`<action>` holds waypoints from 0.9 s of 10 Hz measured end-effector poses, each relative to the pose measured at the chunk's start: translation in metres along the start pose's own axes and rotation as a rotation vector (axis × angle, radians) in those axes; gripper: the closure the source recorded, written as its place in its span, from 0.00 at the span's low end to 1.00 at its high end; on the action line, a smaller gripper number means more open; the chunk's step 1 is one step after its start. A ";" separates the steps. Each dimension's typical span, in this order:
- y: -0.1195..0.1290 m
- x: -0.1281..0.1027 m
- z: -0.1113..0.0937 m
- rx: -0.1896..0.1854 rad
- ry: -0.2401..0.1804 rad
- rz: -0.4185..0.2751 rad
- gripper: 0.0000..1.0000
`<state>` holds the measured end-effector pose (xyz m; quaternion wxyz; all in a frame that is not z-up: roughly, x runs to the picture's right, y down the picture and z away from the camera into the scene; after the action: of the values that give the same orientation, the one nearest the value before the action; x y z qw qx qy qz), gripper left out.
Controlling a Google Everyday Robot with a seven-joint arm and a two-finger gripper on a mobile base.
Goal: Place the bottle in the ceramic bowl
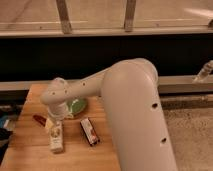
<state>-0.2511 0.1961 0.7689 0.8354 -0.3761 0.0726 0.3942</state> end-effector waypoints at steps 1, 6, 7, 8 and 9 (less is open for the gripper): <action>0.008 0.009 -0.007 -0.011 -0.001 0.007 0.20; 0.018 0.020 -0.015 -0.024 0.007 0.022 0.20; 0.017 0.014 -0.005 -0.031 0.015 0.018 0.20; 0.018 0.007 0.004 -0.036 0.022 0.014 0.20; 0.017 -0.002 0.013 -0.038 0.032 0.010 0.20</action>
<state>-0.2666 0.2110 0.7692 0.8248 -0.3978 0.0805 0.3937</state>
